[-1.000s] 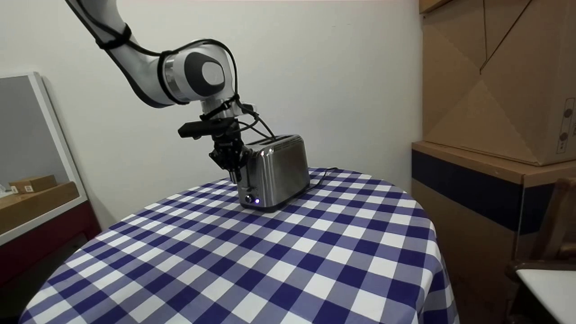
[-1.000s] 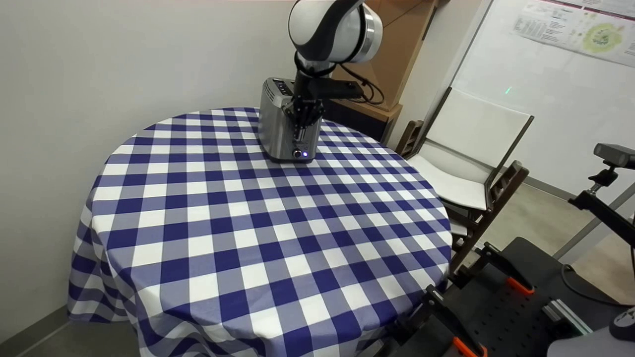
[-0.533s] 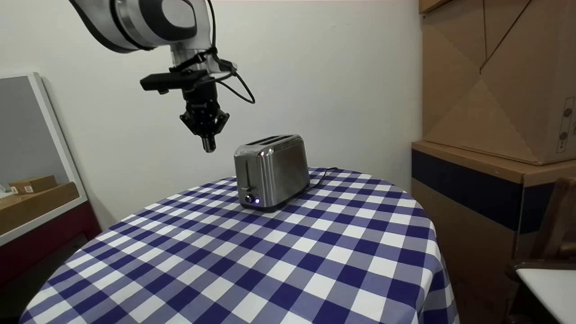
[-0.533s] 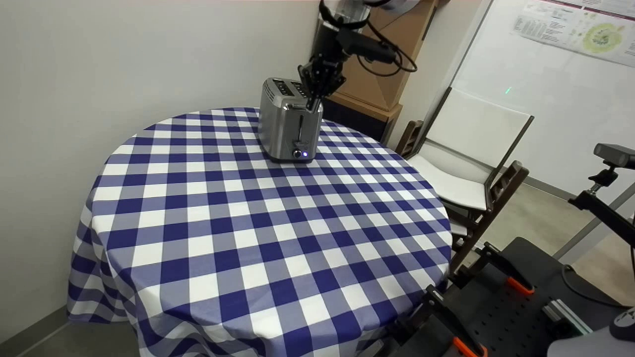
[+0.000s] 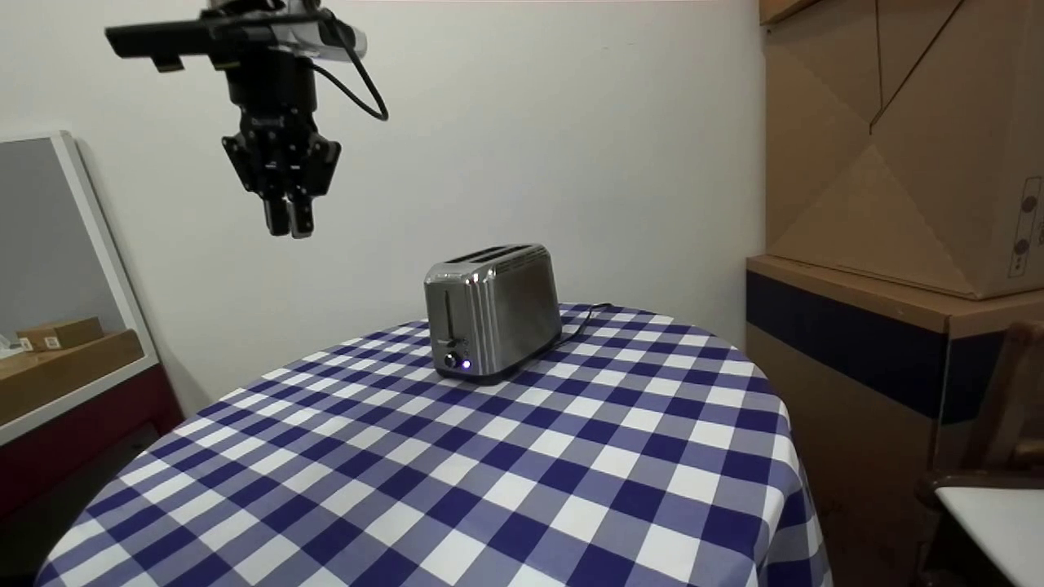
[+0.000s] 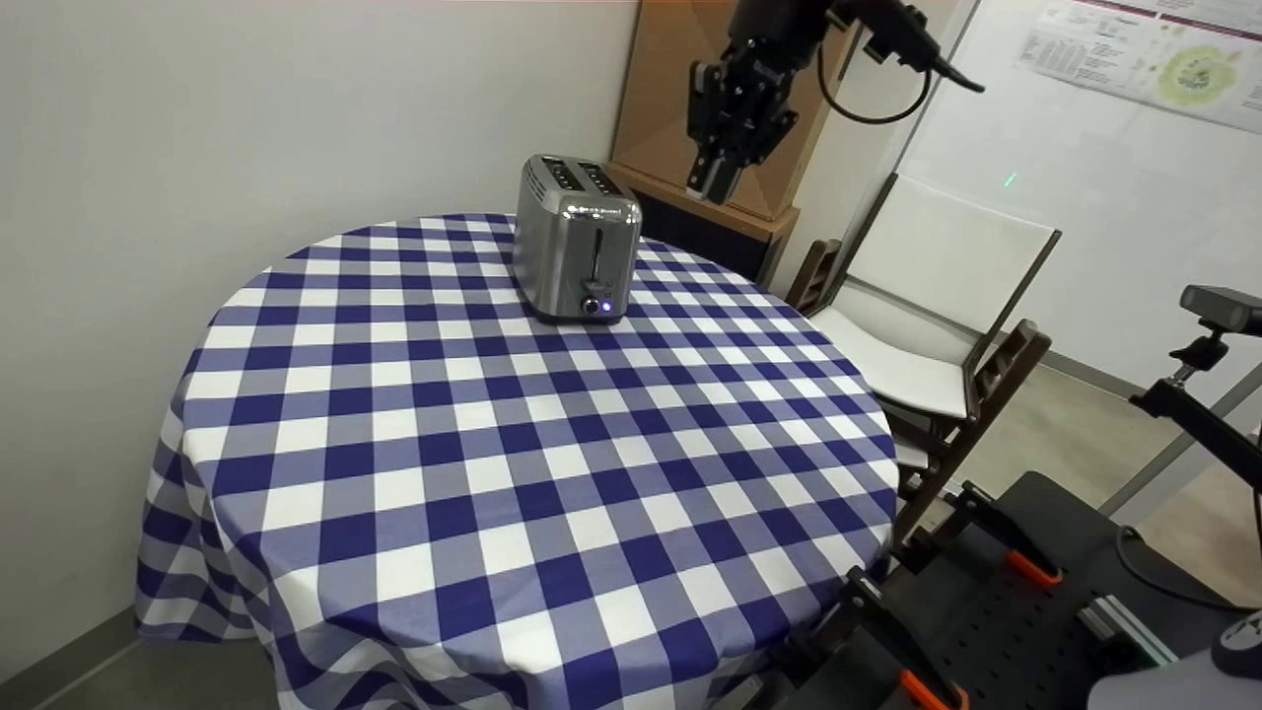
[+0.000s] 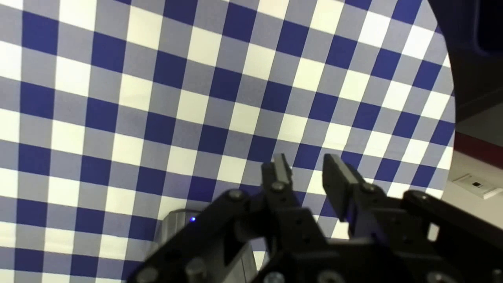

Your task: Push the lever on the toaster down.

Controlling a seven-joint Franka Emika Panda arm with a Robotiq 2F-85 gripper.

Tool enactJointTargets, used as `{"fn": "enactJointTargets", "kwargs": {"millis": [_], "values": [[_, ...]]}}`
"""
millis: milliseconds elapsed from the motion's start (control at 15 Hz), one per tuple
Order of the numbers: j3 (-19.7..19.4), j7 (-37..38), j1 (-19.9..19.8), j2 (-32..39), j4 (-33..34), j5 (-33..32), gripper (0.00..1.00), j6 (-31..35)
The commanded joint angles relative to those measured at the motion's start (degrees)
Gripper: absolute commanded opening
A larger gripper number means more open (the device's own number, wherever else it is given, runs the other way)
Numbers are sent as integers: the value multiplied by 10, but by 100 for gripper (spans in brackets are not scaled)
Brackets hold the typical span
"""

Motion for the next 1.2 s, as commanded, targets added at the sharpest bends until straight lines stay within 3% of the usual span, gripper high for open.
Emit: {"fn": "enactJointTargets", "kwargs": {"millis": [0,333,867,933,1133], "values": [[-25,-15,5,-102,-71,11,63,-31],[-43,-15,11,-174,-109,-12,99,-74],[-38,-3,17,-241,-136,-71,100,-97],[-43,-5,22,-214,-123,-58,100,-86],[-43,-5,22,-226,-130,-66,100,-86]]}}
